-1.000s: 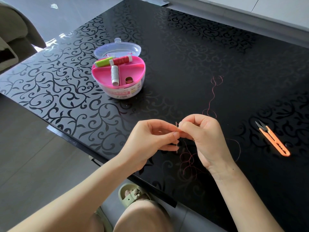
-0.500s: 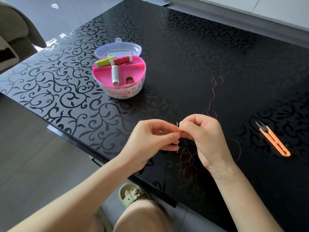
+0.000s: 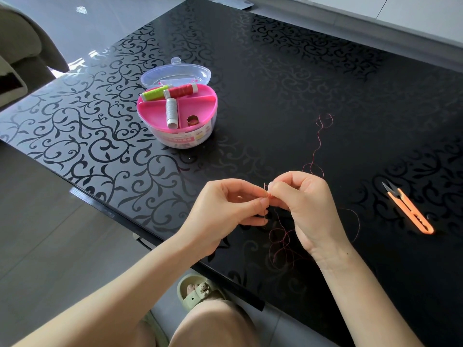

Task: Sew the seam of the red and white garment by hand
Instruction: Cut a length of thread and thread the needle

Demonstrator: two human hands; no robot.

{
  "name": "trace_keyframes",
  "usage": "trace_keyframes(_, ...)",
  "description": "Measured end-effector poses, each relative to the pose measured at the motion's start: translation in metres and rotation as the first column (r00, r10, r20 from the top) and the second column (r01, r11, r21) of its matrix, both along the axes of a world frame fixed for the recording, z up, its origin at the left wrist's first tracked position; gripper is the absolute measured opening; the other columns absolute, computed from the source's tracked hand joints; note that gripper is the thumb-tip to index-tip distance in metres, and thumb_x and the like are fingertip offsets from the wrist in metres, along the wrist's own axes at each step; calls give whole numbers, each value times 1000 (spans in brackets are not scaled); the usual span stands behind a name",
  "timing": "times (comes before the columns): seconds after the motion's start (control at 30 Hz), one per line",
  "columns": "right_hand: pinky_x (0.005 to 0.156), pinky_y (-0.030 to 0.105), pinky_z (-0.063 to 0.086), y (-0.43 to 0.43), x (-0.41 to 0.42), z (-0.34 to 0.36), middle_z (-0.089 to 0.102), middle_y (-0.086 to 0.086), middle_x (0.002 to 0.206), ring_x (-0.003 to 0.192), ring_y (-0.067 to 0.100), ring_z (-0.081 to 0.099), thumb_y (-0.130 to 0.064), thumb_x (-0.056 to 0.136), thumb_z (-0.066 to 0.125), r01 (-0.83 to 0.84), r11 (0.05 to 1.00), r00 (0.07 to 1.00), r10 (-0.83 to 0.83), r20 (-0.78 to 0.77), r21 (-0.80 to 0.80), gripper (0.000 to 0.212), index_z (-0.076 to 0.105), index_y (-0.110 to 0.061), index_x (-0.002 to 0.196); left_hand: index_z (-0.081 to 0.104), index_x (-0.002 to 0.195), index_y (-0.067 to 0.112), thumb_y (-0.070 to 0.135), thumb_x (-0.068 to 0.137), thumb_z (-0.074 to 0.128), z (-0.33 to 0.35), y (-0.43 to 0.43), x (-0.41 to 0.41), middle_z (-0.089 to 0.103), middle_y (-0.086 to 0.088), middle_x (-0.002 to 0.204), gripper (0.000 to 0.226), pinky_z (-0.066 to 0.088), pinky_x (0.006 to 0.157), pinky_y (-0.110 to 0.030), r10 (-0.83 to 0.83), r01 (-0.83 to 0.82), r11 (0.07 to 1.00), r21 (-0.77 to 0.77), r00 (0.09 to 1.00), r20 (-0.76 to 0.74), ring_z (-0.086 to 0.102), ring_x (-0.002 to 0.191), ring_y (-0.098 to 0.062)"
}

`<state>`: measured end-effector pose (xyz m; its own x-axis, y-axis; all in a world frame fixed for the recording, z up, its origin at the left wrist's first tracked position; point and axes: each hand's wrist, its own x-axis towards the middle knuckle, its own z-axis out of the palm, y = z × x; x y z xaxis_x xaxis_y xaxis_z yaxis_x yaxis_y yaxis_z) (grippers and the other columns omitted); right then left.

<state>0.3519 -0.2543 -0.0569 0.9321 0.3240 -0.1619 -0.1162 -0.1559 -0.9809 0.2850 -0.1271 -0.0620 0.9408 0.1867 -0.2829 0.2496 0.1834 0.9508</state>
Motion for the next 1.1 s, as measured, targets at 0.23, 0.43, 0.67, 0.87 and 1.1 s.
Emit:
trace_keyframes(0.23, 77, 42, 58, 0, -1, 0, 62, -1, 57, 64, 16, 63, 3, 80, 61, 5, 1000, 1000, -5, -15, 9, 33, 62, -15, 52, 74, 87, 5, 5, 80, 72, -1, 0, 0, 73, -18, 89, 7, 59, 71, -33, -6, 6, 1000, 2, 1000, 4, 71, 83, -31)
trace_keyframes(0.43, 73, 35, 57, 0, 0, 0, 63, 0, 57, 64, 15, 63, 2, 81, 61, -6, 1000, 1000, 6, -8, 18, 38, 63, -19, 50, 75, 86, 5, 4, 79, 73, -2, -1, 0, 73, -16, 88, 7, 59, 70, -32, -3, 3, 1000, 6, 1000, 3, 71, 82, -30)
trace_keyframes(0.67, 72, 33, 57, 0, -1, -1, 63, 1, 58, 64, 15, 63, 0, 81, 62, -16, 1000, 1000, 15, 8, 16, 30, 64, -14, 55, 75, 86, 6, 5, 79, 73, -1, -1, 0, 74, -16, 87, 7, 59, 69, -30, -2, 2, 1000, 5, 1000, 8, 72, 80, -27)
trace_keyframes(0.87, 71, 33, 57, -2, -1, -2, 64, 5, 60, 65, 19, 64, -7, 79, 66, -49, 995, 999, 50, -8, 84, 18, 65, -7, 61, 75, 88, 6, 6, 80, 73, -1, -1, 0, 74, -15, 88, 8, 59, 71, -32, -3, 3, 1000, 18, 1000, 5, 72, 82, -28)
trace_keyframes(1.1, 70, 28, 56, -3, -2, -4, 68, 2, 66, 71, 19, 68, -12, 83, 67, -61, 998, 989, 60, 134, 8, 13, 68, -9, 70, 76, 84, 9, 8, 78, 73, 1, -1, 0, 73, -15, 80, 7, 59, 68, -30, 29, -30, 999, 29, 1000, 12, 72, 74, -25)
